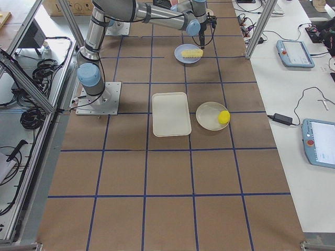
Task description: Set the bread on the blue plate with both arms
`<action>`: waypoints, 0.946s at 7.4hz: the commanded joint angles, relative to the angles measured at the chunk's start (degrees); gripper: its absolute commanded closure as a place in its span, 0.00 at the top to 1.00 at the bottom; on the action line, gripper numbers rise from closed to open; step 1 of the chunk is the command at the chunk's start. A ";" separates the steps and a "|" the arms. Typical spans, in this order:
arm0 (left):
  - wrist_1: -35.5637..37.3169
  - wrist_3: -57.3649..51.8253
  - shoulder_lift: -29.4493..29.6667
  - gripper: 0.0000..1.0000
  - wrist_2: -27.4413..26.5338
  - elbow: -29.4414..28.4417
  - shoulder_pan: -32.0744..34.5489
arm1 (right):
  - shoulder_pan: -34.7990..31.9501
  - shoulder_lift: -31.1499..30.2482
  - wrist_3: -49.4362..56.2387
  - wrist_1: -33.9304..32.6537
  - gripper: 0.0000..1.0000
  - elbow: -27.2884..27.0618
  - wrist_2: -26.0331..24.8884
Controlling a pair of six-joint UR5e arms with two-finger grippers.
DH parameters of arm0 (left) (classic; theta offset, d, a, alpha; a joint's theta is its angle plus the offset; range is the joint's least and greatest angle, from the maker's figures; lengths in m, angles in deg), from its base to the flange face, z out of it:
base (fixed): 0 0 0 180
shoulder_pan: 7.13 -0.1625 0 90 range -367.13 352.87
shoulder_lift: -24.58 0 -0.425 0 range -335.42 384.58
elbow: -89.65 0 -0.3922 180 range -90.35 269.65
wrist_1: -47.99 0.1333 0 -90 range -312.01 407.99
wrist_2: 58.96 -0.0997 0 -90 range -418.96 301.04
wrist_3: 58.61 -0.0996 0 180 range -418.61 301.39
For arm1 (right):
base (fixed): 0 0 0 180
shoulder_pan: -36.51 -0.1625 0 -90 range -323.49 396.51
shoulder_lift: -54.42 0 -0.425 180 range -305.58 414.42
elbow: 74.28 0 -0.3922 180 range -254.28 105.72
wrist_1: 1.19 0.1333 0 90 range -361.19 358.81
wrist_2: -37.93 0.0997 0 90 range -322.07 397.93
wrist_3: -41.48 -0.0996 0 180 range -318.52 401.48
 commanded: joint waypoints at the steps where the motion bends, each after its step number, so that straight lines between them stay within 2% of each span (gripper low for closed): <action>1: -0.32 -0.06 -0.04 1.00 0.32 -0.55 0.06 | 6.45 -5.84 11.57 4.57 0.99 -0.41 0.18; 3: -0.32 -0.06 0.13 1.00 0.41 -0.46 0.06 | 13.57 -11.65 14.43 12.66 0.99 -0.76 4.55; 5: -0.32 -0.15 0.13 1.00 0.59 -0.46 -0.03 | 18.67 -16.31 16.09 19.79 0.99 -0.94 4.66; 7: -0.32 -0.15 -0.04 1.00 0.59 -0.55 -0.20 | 20.19 -17.04 16.72 21.22 0.99 -1.29 5.10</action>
